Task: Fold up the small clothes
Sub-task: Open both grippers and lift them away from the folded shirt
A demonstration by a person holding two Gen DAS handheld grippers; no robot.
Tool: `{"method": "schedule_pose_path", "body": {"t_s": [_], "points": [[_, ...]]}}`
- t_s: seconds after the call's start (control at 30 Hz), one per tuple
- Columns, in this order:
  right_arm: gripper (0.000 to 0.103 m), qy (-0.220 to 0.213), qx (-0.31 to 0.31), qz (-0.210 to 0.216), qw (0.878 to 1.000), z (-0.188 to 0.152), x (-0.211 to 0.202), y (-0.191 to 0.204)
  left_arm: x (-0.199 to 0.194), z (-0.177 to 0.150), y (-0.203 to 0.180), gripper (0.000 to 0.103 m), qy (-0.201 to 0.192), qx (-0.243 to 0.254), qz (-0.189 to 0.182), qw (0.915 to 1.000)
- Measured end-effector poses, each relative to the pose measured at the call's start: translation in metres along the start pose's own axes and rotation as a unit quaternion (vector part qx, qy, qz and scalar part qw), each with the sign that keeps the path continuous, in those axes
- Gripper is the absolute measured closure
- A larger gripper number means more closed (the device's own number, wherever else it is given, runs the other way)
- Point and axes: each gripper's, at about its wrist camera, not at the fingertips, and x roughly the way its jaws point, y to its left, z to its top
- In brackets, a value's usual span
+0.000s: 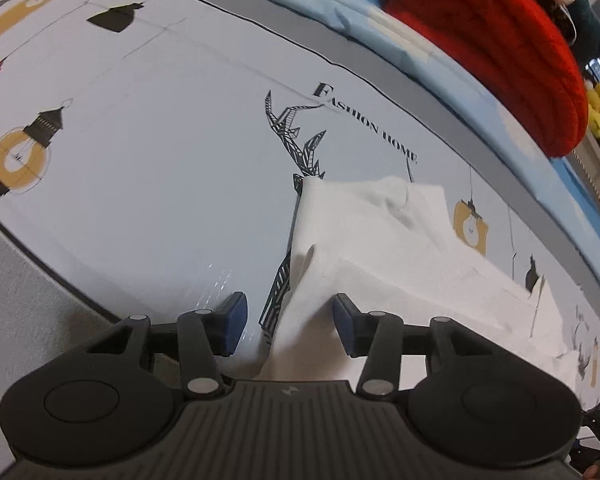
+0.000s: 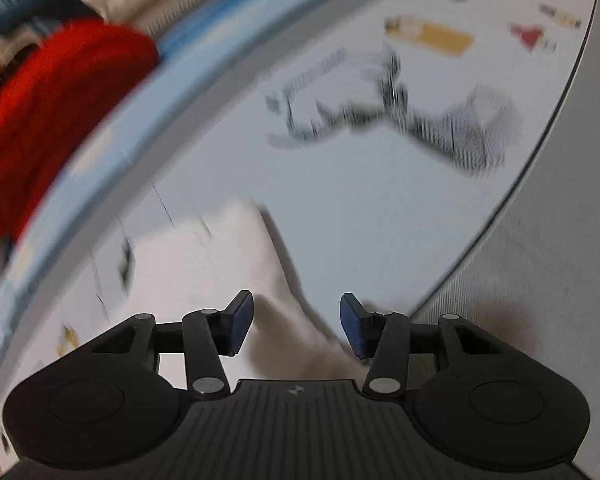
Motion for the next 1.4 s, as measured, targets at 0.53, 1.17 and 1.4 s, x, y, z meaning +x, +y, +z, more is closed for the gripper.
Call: {"method": "schedule_pose_path", "body": {"t_s": [0.53,1.17,1.4], "points": [[0.093,-0.026,0.002,-0.056,0.998,0.014,0.001,-0.004,-0.026,0.003,-0.027,0.084,-0.058,0.108,0.012,0.9924],[0.054,-0.135,-0.098,0.035,0.985,-0.027,-0.123,0.006,-0.153,-0.101,-0.051,0.067,-0.161,0.262,-0.028,0.9511],[0.055,-0.217,-0.17,0.115,0.954,-0.077,-0.255,-0.02,-0.255,-0.167,-0.034,0.058,-0.185,0.255,-0.064,0.9468]]}}
